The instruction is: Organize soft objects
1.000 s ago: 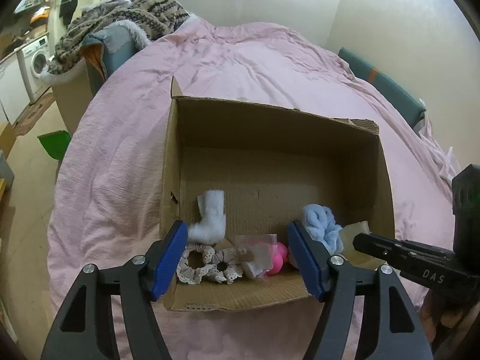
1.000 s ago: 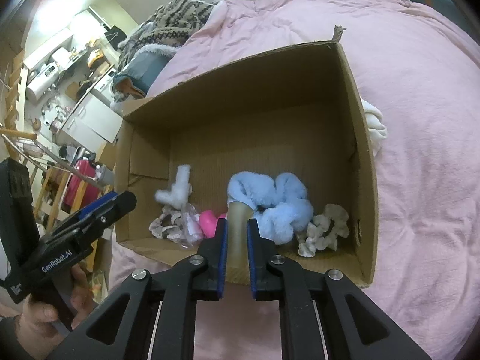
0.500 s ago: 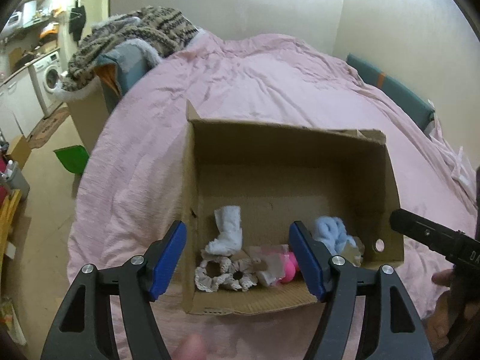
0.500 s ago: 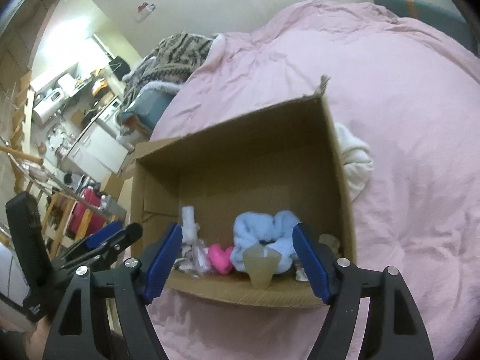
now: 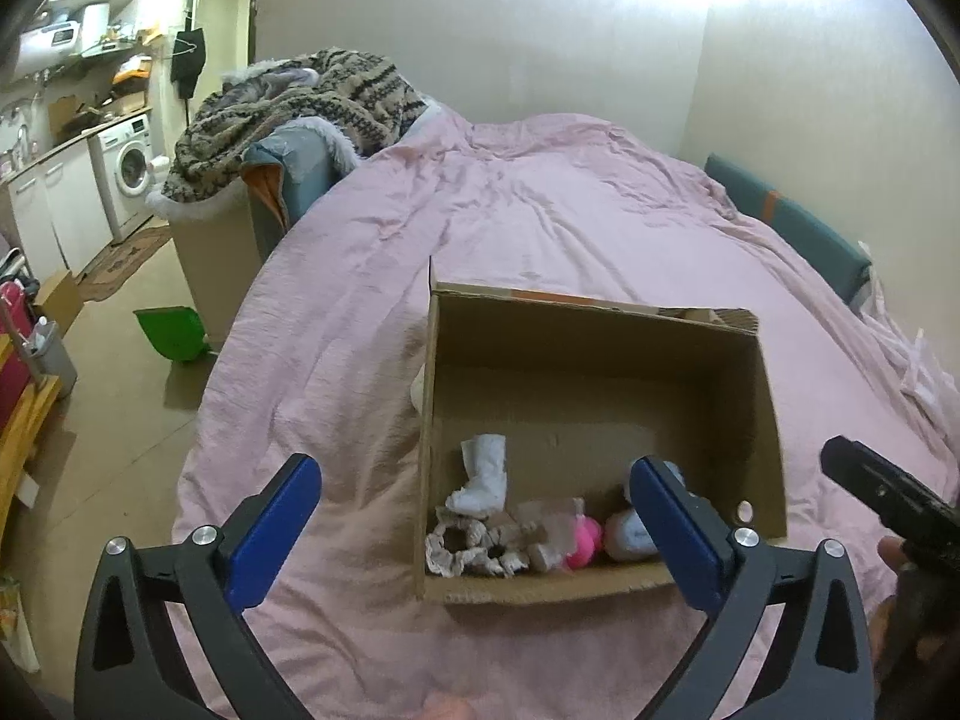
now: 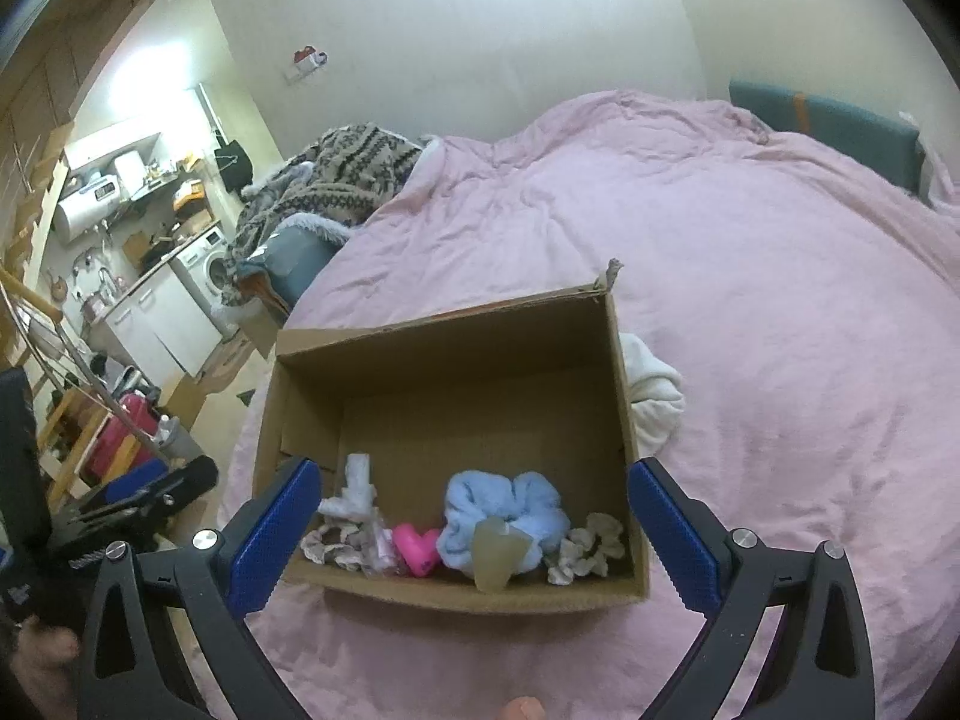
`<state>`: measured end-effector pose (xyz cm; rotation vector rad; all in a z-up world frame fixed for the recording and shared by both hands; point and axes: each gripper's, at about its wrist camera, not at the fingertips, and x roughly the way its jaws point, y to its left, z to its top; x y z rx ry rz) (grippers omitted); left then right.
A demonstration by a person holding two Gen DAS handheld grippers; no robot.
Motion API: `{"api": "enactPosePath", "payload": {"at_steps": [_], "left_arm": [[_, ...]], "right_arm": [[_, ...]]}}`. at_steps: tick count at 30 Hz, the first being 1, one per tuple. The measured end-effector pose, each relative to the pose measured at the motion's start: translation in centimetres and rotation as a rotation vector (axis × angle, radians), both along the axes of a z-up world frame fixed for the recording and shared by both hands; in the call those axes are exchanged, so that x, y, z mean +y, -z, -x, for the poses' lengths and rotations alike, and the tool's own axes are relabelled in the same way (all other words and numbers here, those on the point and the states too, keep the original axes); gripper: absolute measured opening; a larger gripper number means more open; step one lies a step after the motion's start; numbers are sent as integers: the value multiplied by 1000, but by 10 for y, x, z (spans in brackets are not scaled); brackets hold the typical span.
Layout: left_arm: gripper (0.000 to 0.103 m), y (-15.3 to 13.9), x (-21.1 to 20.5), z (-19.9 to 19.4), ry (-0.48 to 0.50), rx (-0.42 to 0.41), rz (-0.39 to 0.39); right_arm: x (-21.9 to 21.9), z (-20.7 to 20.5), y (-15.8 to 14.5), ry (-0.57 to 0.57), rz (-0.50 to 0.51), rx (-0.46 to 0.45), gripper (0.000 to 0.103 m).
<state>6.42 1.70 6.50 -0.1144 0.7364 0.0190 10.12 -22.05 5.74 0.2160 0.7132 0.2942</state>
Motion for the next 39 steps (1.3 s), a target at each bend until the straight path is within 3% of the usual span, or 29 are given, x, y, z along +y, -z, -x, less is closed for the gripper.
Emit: {"api": "enactPosePath", "payload": {"at_steps": [4, 15, 19, 23, 28, 39], "left_arm": [[102, -3, -6, 19, -6, -2, -53], [103, -4, 0, 61, -43, 6, -62], [102, -4, 1, 73, -42, 6, -59], [103, -4, -6, 74, -22, -19, -88], [103, 4, -9, 65, -23, 1, -68], [103, 11, -7, 60, -16, 21, -50]], "right_arm": [[1, 14, -4, 10, 33, -11, 103], [-12, 48, 5, 59, -14, 36, 103], [-7, 55, 7, 62, 19, 39, 103], [3, 59, 11, 40, 69, 30, 103], [17, 57, 16, 25, 123, 3, 103], [22, 50, 23, 41, 151, 22, 103]]}}
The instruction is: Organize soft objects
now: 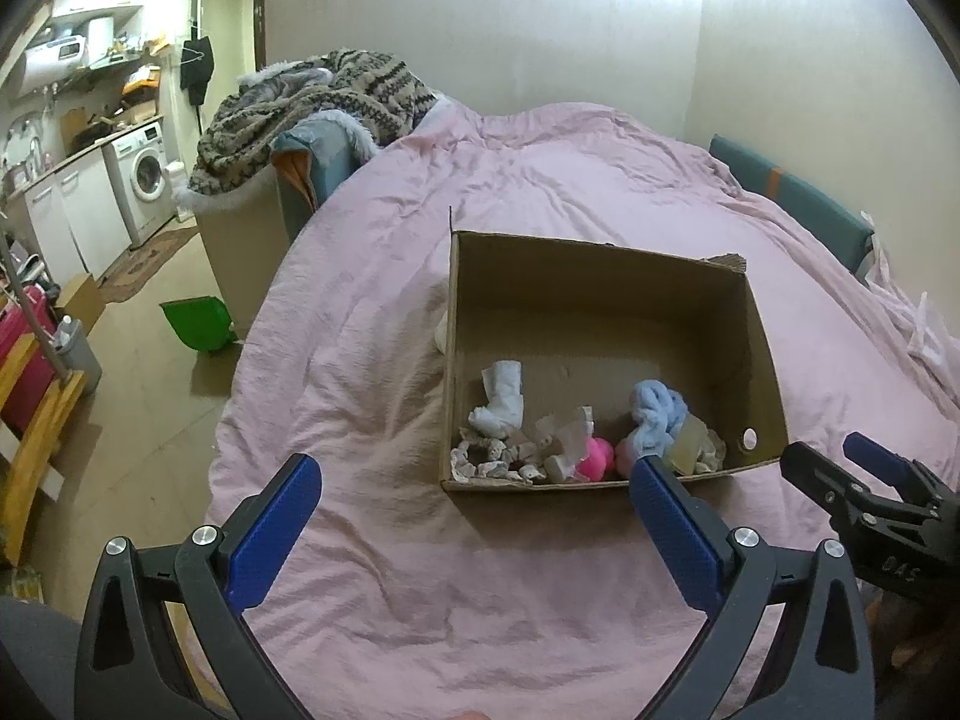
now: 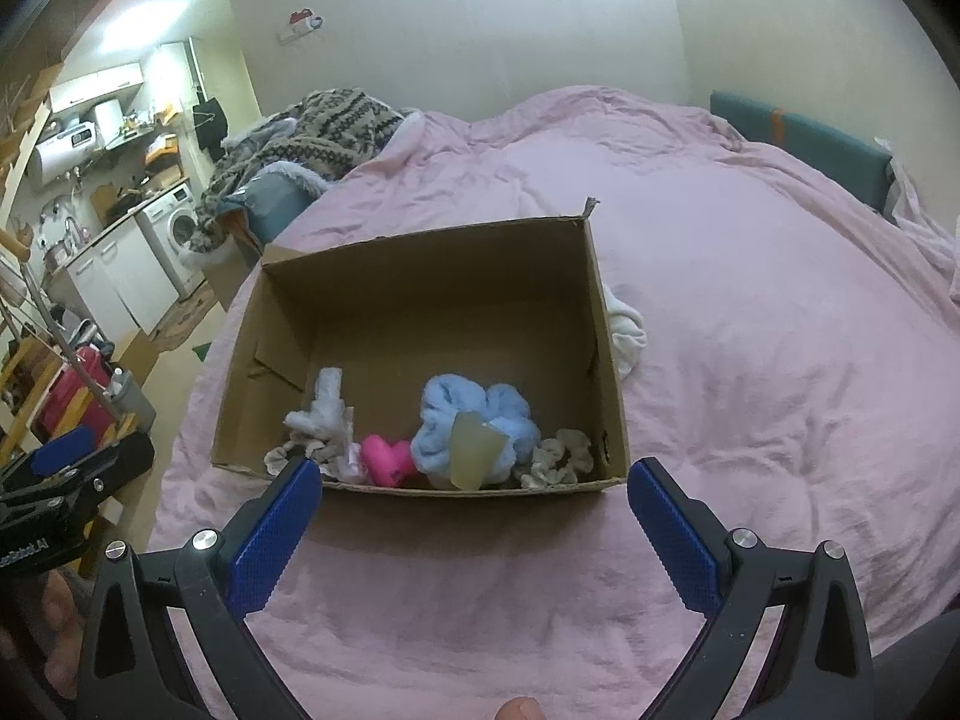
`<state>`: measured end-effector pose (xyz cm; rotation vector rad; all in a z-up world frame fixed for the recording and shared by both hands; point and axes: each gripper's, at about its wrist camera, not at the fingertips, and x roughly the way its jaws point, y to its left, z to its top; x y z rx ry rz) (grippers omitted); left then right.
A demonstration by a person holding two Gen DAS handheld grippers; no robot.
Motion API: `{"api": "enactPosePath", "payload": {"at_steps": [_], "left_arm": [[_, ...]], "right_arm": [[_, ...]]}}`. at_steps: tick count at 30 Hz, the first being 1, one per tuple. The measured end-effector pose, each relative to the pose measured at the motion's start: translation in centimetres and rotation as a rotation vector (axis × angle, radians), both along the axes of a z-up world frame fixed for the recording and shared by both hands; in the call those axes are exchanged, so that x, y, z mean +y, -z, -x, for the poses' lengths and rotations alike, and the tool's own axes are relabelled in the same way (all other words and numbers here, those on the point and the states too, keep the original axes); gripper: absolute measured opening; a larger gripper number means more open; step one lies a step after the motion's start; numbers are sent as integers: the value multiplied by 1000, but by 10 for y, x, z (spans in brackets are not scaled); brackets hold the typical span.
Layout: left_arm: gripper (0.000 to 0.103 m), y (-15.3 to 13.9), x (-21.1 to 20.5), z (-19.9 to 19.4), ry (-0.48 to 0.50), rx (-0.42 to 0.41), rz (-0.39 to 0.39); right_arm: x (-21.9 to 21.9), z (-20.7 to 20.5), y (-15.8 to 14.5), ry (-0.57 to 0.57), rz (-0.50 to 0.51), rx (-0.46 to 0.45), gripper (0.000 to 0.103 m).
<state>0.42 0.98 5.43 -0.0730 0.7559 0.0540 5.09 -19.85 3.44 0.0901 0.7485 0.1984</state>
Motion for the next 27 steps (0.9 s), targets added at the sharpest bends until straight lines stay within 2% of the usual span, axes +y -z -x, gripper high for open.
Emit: {"api": "enactPosePath", "payload": {"at_steps": [27], "left_arm": [[103, 2, 0, -1, 5, 11, 12]], "right_arm": [[0, -2, 2, 8, 22, -3, 103]]}}
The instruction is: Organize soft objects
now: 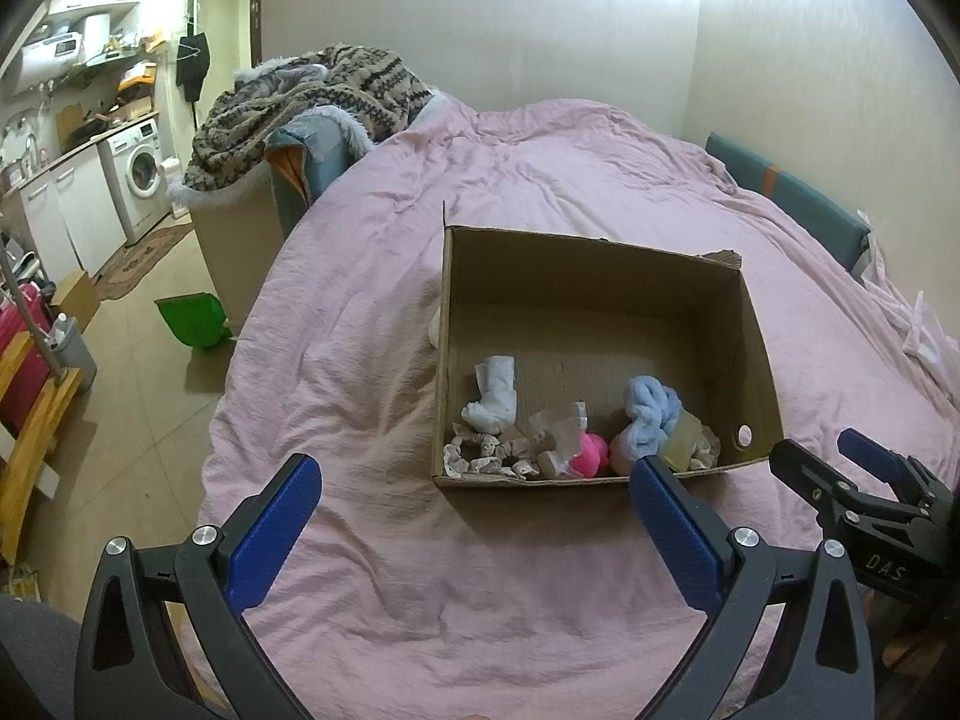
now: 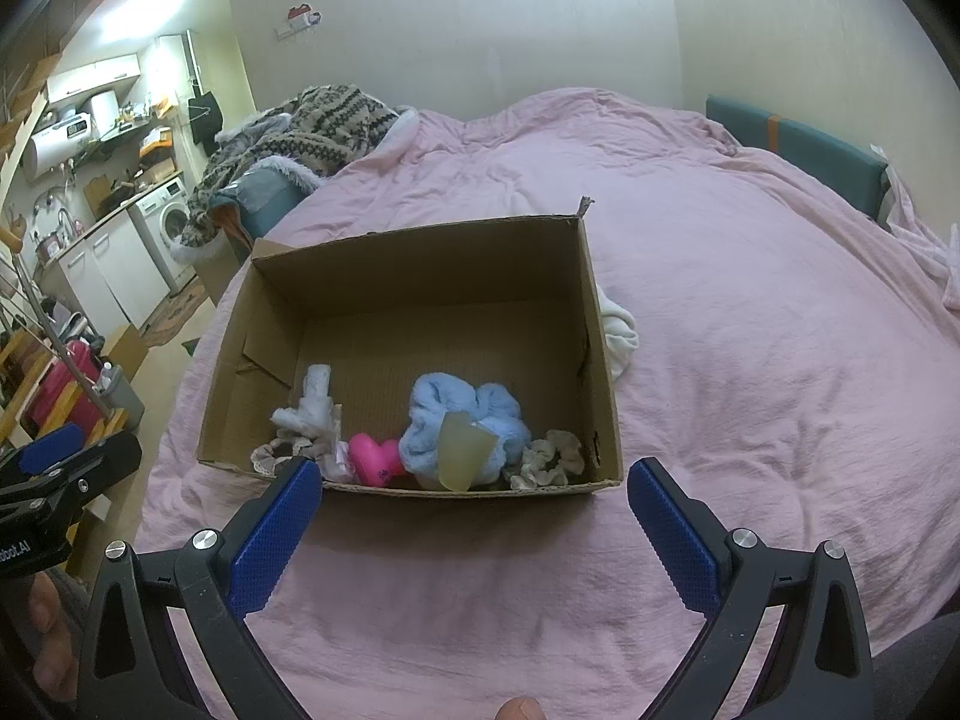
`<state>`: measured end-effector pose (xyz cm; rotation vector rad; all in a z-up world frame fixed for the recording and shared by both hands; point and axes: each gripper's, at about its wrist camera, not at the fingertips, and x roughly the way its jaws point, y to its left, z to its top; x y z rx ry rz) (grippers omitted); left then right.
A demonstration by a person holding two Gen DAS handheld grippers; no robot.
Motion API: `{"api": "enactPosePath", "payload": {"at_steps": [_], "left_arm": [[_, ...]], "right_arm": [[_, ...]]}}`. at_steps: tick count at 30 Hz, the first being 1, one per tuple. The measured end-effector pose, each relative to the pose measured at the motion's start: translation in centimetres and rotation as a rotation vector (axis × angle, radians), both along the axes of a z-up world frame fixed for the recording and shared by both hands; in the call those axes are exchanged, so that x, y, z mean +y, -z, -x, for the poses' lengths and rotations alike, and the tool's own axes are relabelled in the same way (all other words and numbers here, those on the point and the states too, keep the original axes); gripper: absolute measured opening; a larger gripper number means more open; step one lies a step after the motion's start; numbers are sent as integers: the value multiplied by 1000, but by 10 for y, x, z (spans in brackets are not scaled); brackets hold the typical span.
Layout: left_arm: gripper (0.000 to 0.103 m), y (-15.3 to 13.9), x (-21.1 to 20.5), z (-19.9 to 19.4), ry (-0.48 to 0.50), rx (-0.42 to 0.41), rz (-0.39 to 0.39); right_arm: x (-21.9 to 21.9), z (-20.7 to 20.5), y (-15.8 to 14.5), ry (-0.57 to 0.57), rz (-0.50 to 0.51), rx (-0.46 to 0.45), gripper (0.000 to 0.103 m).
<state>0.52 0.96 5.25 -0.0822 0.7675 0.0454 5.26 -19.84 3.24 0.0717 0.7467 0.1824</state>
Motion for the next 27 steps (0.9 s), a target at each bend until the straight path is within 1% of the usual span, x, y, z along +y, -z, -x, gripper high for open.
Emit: {"api": "enactPosePath", "payload": {"at_steps": [27], "left_arm": [[103, -3, -2, 0, 0, -2, 2]], "right_arm": [[0, 0, 0, -1, 2, -1, 103]]}}
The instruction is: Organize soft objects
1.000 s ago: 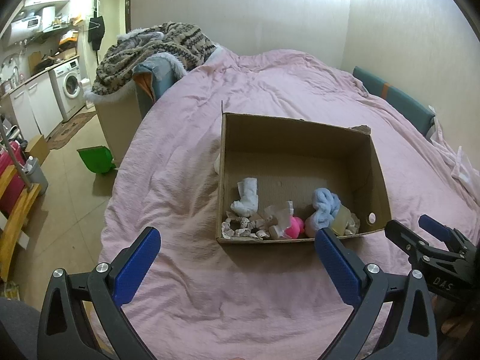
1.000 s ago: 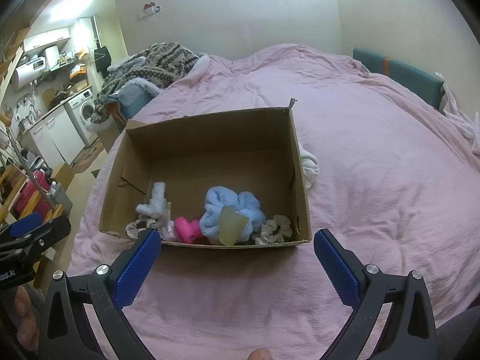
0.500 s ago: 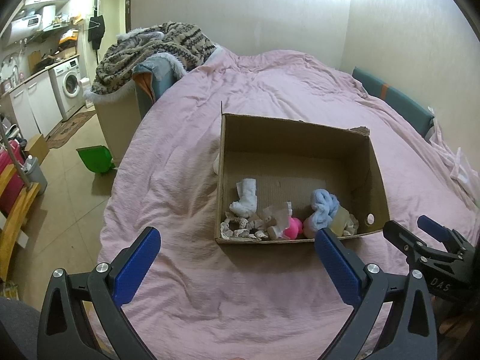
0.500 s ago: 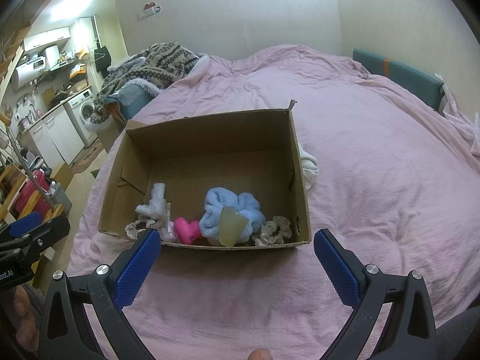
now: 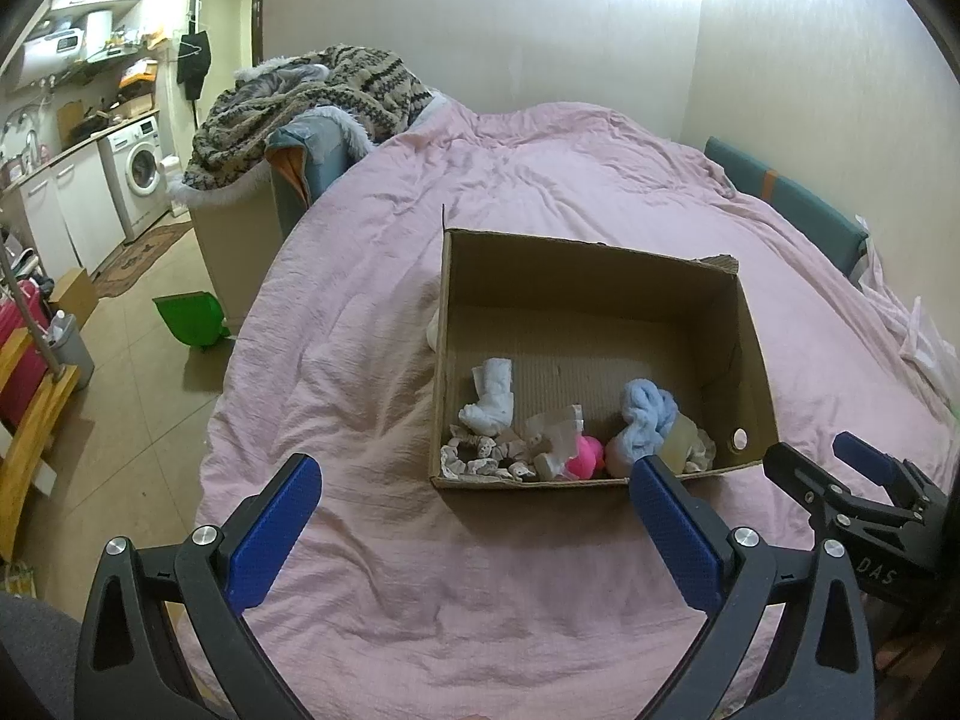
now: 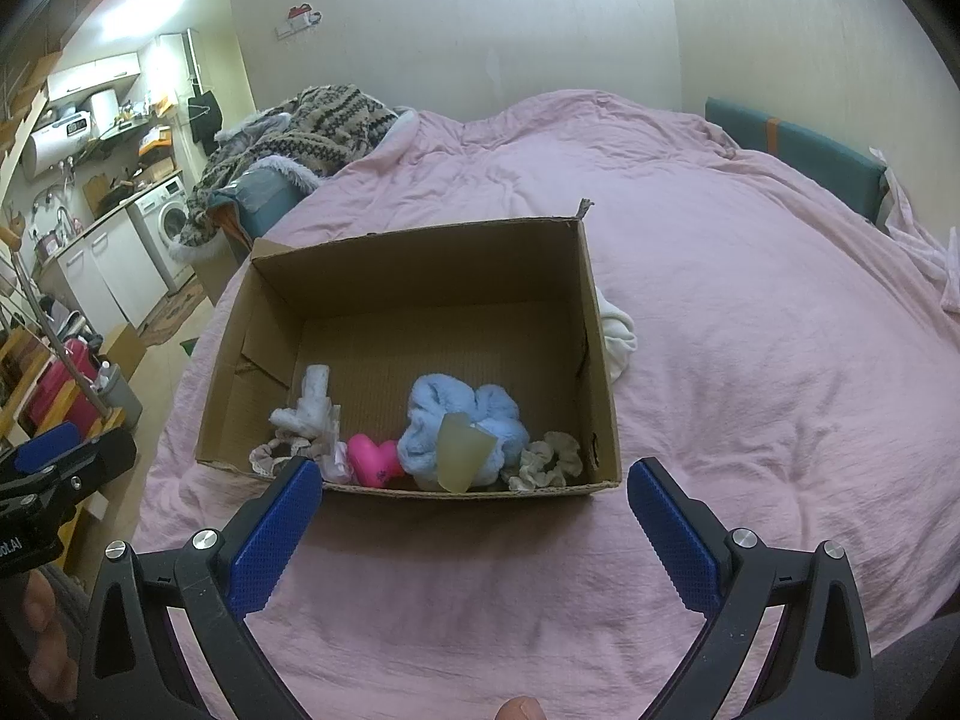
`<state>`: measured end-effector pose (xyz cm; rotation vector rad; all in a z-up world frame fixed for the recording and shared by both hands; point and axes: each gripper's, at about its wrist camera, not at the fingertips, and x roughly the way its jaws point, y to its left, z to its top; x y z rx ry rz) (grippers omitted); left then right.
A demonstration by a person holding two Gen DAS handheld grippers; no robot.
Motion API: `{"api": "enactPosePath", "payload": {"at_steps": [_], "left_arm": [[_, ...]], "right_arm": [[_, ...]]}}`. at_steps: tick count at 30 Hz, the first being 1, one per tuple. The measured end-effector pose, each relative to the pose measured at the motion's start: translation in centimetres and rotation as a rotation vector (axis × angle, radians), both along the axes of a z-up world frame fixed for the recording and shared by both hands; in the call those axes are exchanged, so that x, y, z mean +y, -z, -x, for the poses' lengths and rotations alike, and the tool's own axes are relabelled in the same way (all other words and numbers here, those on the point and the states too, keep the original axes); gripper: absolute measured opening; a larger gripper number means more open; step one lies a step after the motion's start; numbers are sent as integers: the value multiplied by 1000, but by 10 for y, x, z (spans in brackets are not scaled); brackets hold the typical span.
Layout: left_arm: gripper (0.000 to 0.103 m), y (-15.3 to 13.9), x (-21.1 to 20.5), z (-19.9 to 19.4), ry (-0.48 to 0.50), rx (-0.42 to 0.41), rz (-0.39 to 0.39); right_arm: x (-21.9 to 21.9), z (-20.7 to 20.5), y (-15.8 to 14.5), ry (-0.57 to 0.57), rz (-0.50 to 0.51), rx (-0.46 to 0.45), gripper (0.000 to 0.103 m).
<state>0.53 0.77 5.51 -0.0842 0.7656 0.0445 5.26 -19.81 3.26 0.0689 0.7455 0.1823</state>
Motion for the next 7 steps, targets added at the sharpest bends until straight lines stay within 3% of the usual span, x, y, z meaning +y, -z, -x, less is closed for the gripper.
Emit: {"api": "enactPosePath", "payload": {"at_steps": [7], "left_arm": [[103, -1, 0, -1, -1, -1, 1]], "right_arm": [[0, 0, 0, 0, -1, 0, 103]]}}
